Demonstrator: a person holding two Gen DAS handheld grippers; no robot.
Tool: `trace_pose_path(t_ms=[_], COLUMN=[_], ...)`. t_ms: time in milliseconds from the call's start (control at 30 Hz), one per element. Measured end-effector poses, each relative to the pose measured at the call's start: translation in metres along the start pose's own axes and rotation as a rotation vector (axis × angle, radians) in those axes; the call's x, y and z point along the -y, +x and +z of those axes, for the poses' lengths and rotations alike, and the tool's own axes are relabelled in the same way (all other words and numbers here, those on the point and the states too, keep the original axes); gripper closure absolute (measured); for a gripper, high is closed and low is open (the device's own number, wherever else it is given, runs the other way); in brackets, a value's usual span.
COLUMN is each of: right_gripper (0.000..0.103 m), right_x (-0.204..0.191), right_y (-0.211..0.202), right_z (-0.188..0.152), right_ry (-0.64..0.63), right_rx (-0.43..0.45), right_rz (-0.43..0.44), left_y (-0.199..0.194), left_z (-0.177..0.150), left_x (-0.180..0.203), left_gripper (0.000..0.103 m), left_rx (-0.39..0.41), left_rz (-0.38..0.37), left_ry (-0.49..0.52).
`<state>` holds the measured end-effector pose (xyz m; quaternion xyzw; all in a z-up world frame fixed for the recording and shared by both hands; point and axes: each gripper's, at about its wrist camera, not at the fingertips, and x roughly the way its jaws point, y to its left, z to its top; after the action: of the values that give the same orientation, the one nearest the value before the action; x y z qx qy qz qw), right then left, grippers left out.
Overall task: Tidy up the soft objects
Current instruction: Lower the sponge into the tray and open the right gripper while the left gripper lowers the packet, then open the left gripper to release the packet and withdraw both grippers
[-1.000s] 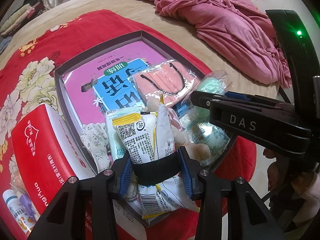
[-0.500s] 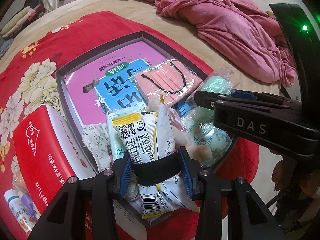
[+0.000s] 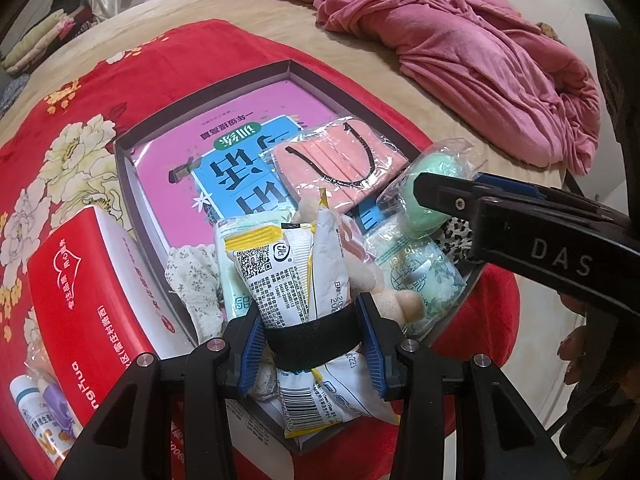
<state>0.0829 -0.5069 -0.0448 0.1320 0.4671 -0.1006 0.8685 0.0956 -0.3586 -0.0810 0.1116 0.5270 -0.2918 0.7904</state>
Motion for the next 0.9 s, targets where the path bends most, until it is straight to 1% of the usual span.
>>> trace_pose_path(t_ms=[267, 333, 400, 500, 700, 767, 833, 900], right_gripper=[0.042, 0.042, 0.042, 0.042, 0.042, 0.042, 0.042, 0.042], right_x=[0.006, 0.006, 0.005, 0.007, 0.006, 0.006, 0.005, 0.005], right_y=[-0.012, -0.016, -0.02, -0.026, -0.033, -0.036, -0.039, -0.042], right_z=[-0.003, -0.003, -0.004, -0.004, -0.003, -0.003, -0.003, -0.002], right_ry=[0.017, 0.018, 0.018, 0.033, 0.035, 0.037, 0.034, 0.036], right_rx=[0.015, 0.022, 0.027, 0.041, 0.051, 0.056, 0.06, 0.066], right_rz=[-0.005, 0.008, -0.007, 0.006, 0.001, 0.003, 0.007, 0.006], left_y=[-0.001, -0.001, -0.002, -0.005, -0.007, -0.008, -0.012, -0.014], left_z=[0.0, 0.0, 0.0, 0.001, 0.003, 0.003, 0.004, 0.004], left_x=[0.0, 0.0, -0.002, -0.003, -0.004, -0.004, -0.004, -0.005], left_gripper=[0.058, 0.058, 0.058, 0.058, 0.058, 0.057, 0.054, 0.053], left_rx=[-0.006, -0.005, -0.005, 0.002, 0.006, 0.009, 0.017, 0.021], left_rz=[0.006, 0.028, 0.033, 0.042, 0.044, 0.045, 0.046, 0.035], left_ry=[0.001, -0.002, -0.011, -0.007, 0.0, 0.002, 0.009, 0.006])
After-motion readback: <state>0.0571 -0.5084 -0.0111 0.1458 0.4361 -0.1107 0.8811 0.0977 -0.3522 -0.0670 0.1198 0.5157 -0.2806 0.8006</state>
